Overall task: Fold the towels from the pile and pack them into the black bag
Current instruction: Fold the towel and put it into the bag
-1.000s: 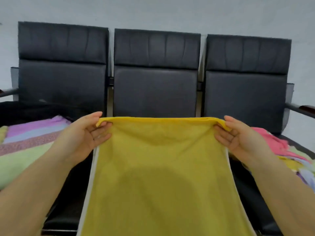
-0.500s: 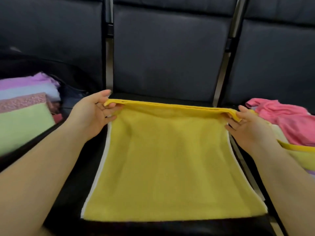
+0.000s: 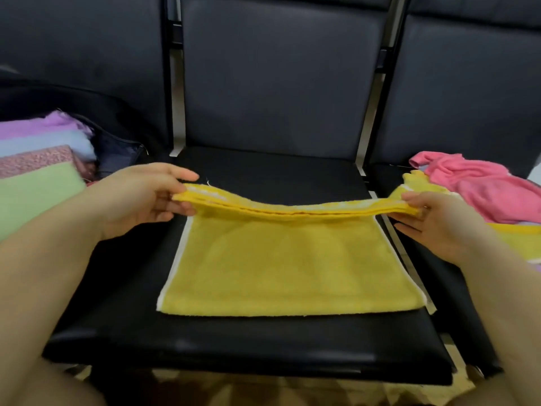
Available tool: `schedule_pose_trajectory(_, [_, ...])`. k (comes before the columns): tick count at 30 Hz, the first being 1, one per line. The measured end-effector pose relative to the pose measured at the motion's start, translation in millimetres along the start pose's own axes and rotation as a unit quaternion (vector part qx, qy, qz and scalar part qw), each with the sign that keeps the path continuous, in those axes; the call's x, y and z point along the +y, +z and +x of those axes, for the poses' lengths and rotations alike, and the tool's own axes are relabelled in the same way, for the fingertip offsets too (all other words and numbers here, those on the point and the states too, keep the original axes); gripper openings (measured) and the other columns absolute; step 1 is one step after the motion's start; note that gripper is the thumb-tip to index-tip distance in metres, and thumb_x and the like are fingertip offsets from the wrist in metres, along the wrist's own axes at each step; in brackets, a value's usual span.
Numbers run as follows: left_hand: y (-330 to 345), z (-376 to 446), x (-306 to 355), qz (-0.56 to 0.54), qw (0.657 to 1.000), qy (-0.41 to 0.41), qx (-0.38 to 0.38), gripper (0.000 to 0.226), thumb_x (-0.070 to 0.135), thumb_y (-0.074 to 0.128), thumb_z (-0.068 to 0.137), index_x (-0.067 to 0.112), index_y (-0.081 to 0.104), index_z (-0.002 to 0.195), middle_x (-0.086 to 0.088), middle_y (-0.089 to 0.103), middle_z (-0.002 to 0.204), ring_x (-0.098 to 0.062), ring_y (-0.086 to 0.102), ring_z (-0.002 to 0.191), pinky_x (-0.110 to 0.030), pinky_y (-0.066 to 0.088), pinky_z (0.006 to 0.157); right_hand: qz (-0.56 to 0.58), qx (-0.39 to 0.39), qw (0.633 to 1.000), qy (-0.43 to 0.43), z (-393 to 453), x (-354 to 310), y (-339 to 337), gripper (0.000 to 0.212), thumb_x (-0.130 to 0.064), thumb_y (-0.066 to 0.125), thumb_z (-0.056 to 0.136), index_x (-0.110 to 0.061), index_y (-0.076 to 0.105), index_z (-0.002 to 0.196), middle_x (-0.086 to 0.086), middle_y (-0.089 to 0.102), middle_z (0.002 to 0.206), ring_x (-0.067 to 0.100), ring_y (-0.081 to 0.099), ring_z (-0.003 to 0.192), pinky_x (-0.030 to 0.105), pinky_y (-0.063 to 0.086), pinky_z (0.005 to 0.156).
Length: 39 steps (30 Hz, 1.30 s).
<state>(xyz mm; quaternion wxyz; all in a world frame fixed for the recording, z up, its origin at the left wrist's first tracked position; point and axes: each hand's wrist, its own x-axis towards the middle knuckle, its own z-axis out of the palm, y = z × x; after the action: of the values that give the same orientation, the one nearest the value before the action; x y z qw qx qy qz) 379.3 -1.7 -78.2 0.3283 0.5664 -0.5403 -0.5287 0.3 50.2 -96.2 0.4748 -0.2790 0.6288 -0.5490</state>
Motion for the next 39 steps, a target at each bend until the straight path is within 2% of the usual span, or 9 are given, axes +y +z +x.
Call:
schedule_pose_trajectory(4, [-5, -23, -14, 0.123, 0.990, -0.041, -0.052, 0.017, 0.006, 0.049, 0.093, 0.015, 0.063, 0.094, -0.001, 0.065, 0.059, -0.009, 0.062, 0.051, -0.020, 0.036, 0.048, -0.228, 0.007, 0.974, 0.020, -27, 2, -14, 0.014, -0.005, 0.048, 0.092, -0.007, 0.062, 0.088, 0.012, 0.064, 0.088, 0.020, 0.061, 0.079, 0.028, 0.045, 0.072])
schedule_pose_trajectory(12, [8, -53, -61, 0.404, 0.895, -0.086, -0.168, 0.011, 0.020, 0.053, 0.093, 0.027, 0.057, 0.100, 0.003, 0.063, 0.061, -0.007, 0.055, 0.044, -0.019, 0.038, 0.043, -0.574, -0.091, 0.813, 0.042, -63, 32, -26, 0.007, -0.016, 0.065, 0.087, -0.014, 0.071, 0.084, 0.002, 0.064, 0.069, 0.015, 0.058, 0.063, 0.017, 0.040, 0.049])
schedule_pose_trajectory(15, [13, -63, -56, 0.464, 0.876, -0.046, -0.122, 0.004, 0.037, 0.056, 0.092, 0.034, 0.059, 0.093, 0.006, 0.060, 0.059, -0.004, 0.052, 0.044, -0.020, 0.041, 0.049, -0.586, -0.036, 0.809, -0.035, -68, 35, -26, 0.007, -0.021, 0.067, 0.086, -0.016, 0.070, 0.089, -0.002, 0.065, 0.080, 0.020, 0.064, 0.079, 0.026, 0.045, 0.062])
schedule_pose_trajectory(18, [18, -64, -47, 0.461, 0.886, 0.034, -0.009, 0.009, 0.040, 0.056, 0.091, 0.034, 0.060, 0.086, 0.010, 0.061, 0.077, -0.006, 0.059, 0.066, -0.025, 0.048, 0.063, -0.566, 0.014, 0.815, -0.119, -69, 35, -9, 0.018, -0.025, 0.063, 0.089, -0.022, 0.065, 0.107, 0.000, 0.063, 0.106, 0.017, 0.058, 0.092, 0.028, 0.041, 0.073])
schedule_pose_trajectory(21, [42, -61, -46, 0.426, 0.897, 0.105, 0.053, 0.010, 0.036, 0.052, 0.094, 0.034, 0.059, 0.100, 0.009, 0.060, 0.101, -0.013, 0.062, 0.092, -0.028, 0.047, 0.081, -0.547, -0.021, 0.817, -0.180, -72, 47, 27, 0.028, -0.029, 0.063, 0.089, -0.025, 0.061, 0.117, -0.001, 0.056, 0.127, 0.017, 0.054, 0.110, 0.026, 0.040, 0.085])
schedule_pose_trajectory(26, [99, -40, -54, 0.508, 0.843, 0.174, -0.014, 0.050, 0.037, 0.038, 0.100, 0.025, 0.028, 0.148, 0.002, 0.014, 0.160, -0.017, 0.009, 0.147, -0.030, 0.008, 0.117, -0.542, -0.168, 0.787, -0.243, -76, 78, 89, 0.050, -0.031, 0.049, 0.098, -0.022, 0.036, 0.146, 0.001, 0.028, 0.154, 0.016, 0.023, 0.143, 0.020, 0.017, 0.110])
schedule_pose_trajectory(30, [100, -12, -68, 0.582, 0.806, 0.101, -0.046, 0.069, 0.058, 0.026, 0.097, 0.025, 0.004, 0.154, -0.004, -0.013, 0.160, -0.022, -0.016, 0.147, -0.040, -0.008, 0.119, -0.613, -0.171, 0.758, -0.142, -41, 89, 88, 0.060, -0.049, 0.031, 0.100, -0.027, 0.013, 0.153, 0.003, 0.001, 0.162, 0.020, -0.004, 0.148, 0.040, 0.001, 0.119])
schedule_pose_trajectory(34, [60, 10, -85, 0.588, 0.806, 0.029, -0.053, 0.086, 0.075, 0.018, 0.085, 0.030, -0.010, 0.152, -0.001, -0.020, 0.159, -0.021, -0.016, 0.146, -0.043, -0.007, 0.118, -0.699, -0.038, 0.706, -0.104, 0, 89, 39, 0.073, -0.063, 0.023, 0.095, -0.025, 0.004, 0.154, 0.003, -0.004, 0.162, 0.021, -0.005, 0.148, 0.043, 0.000, 0.119])
schedule_pose_trajectory(39, [36, 14, -95, 0.566, 0.821, 0.046, -0.057, 0.119, 0.095, -0.008, 0.050, 0.031, -0.013, 0.151, 0.003, -0.024, 0.157, -0.020, -0.018, 0.146, -0.042, -0.006, 0.118, -0.707, -0.021, 0.693, -0.140, 7, 96, 29, 0.076, -0.065, 0.020, 0.093, -0.024, 0.005, 0.154, 0.002, -0.001, 0.162, 0.018, -0.004, 0.148, 0.042, -0.001, 0.120])
